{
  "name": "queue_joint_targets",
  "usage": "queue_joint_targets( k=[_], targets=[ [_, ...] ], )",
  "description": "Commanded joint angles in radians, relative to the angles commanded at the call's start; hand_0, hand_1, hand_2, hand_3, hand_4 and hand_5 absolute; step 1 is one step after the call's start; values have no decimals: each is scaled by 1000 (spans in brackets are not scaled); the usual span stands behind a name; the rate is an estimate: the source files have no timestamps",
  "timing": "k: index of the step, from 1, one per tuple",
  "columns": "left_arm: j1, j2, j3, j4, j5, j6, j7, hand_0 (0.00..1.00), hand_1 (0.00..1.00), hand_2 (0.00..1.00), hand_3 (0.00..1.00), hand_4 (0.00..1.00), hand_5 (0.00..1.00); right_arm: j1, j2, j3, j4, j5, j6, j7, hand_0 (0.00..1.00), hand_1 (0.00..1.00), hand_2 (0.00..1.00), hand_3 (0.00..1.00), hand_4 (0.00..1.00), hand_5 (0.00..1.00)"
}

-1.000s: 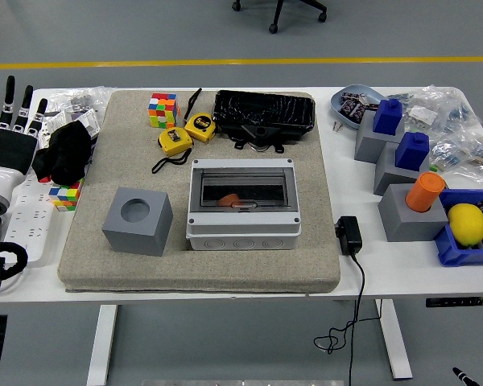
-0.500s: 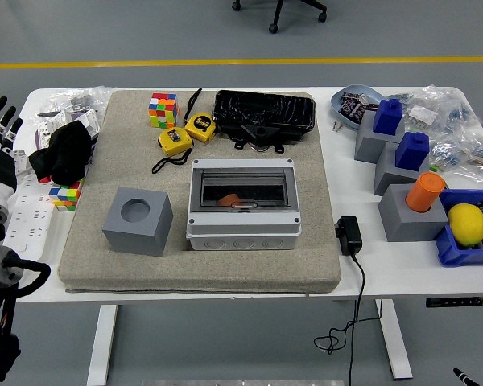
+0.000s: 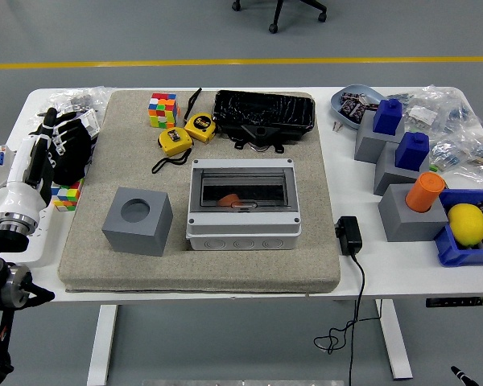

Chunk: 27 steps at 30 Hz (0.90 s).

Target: Fetch the battery,place it into the box,close the lid of the box

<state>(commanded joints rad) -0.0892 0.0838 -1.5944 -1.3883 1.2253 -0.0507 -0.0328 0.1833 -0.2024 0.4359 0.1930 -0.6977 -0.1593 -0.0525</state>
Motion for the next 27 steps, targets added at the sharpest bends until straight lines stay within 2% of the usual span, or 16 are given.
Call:
queue_joint_targets(
  k=[5,6,11,12,14,17,18,23,24,27],
  targets=[
    [-2,2,8,27,-84,-19,4,895,863,823,785,804,814,1,-5,-8,-3,9,-2,4,849,755,749,785,998,998],
    [-2,-2,6,34,-113,-19,4,848,842,799,784,918,957,2,-6,-8,-2,9,-2,5,848,753,749,785,998,998],
    [-2,-7,7,50,-183,-16,11,848,842,799,784,918,957,-1,-3,-11,-2,8,-1,4,848,753,749,785,998,998],
    [-2,-9,6,53,-195,-15,11,794,789,749,740,936,904,-1,-3,-11,-2,8,-1,4,844,753,749,787,998,998],
    [-2,-10,8,58,-222,-15,10,794,789,749,740,936,904,-2,-2,-12,-1,8,-1,4,844,753,749,787,998,998],
    [-1,-9,10,61,-231,-9,7,794,789,749,740,936,904,-4,-2,-16,-3,37,-12,14,844,753,749,787,998,998],
    [-1,-8,11,62,-243,-8,7,639,648,596,650,998,998,-4,-2,-17,-3,40,-14,17,844,749,746,787,998,998],
    [-1,-7,12,63,-276,3,7,639,648,596,650,998,998,-4,-3,-15,0,24,-9,11,844,749,746,787,998,998],
    [-2,-8,12,64,-281,3,7,566,627,593,621,998,998,-4,-3,-15,0,21,-8,10,839,749,745,785,998,998],
    [-2,-8,15,64,-275,4,7,566,627,593,621,998,998,-4,-2,-13,0,17,-7,8,839,749,745,785,998,998]
  ],
)
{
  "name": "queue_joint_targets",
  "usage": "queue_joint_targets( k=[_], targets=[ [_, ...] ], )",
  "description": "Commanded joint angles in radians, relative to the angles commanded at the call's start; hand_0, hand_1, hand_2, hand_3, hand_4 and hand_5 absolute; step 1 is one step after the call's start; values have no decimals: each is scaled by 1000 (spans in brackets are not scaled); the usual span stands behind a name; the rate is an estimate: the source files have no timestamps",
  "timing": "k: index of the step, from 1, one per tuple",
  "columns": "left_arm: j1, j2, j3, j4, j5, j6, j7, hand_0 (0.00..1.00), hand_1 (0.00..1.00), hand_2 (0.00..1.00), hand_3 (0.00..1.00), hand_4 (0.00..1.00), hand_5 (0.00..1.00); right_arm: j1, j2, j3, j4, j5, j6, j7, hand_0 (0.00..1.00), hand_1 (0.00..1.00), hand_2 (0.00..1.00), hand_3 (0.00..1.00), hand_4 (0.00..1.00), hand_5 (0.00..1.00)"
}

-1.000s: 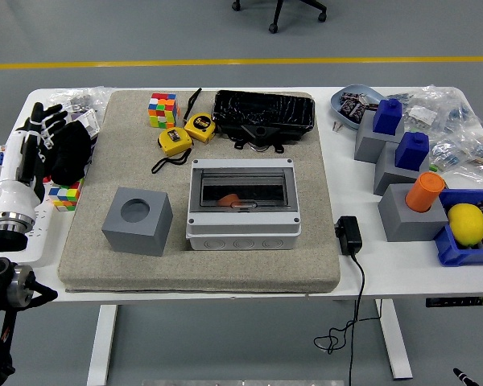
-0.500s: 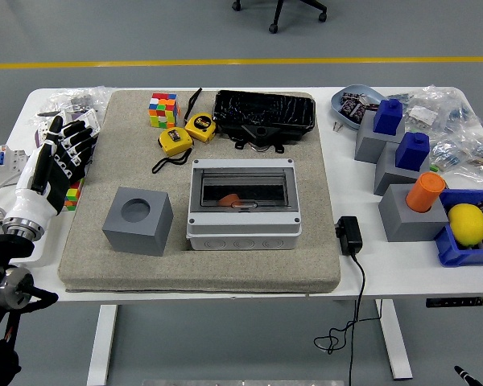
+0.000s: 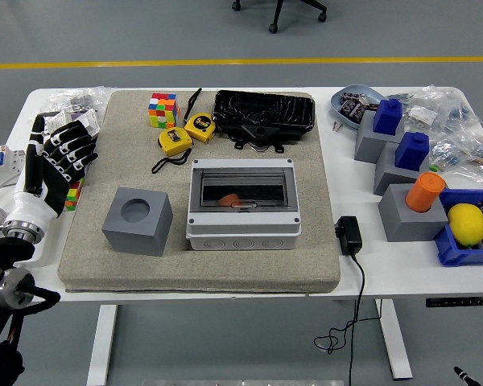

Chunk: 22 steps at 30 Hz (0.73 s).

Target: Fetch the battery,place it into the box,close the lid of the box

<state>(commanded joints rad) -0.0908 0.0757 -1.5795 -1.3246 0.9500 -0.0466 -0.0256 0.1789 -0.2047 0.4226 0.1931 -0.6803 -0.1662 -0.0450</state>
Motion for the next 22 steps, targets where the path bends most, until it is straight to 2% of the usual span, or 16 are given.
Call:
queue_joint_targets(
  k=[2,3,8,9,22],
  targets=[
    [0,-1,0,-1,9,0,0,566,627,593,621,998,998,0,0,0,0,-1,0,1,839,749,745,785,998,998],
    [1,-2,0,-1,15,0,0,571,627,595,596,998,884,0,1,2,0,-2,0,0,838,748,741,783,998,998],
    [4,-4,5,1,20,-1,1,571,627,595,596,998,884,-2,1,3,-1,-1,0,-1,838,748,741,783,998,998],
    [4,-5,5,1,20,-1,1,584,630,597,594,998,853,-3,1,3,-1,-1,0,-2,838,747,742,783,998,998],
    [2,-5,9,-5,42,7,2,587,634,603,592,998,853,0,2,9,0,-4,-1,-5,837,746,742,783,998,998]
  ],
)
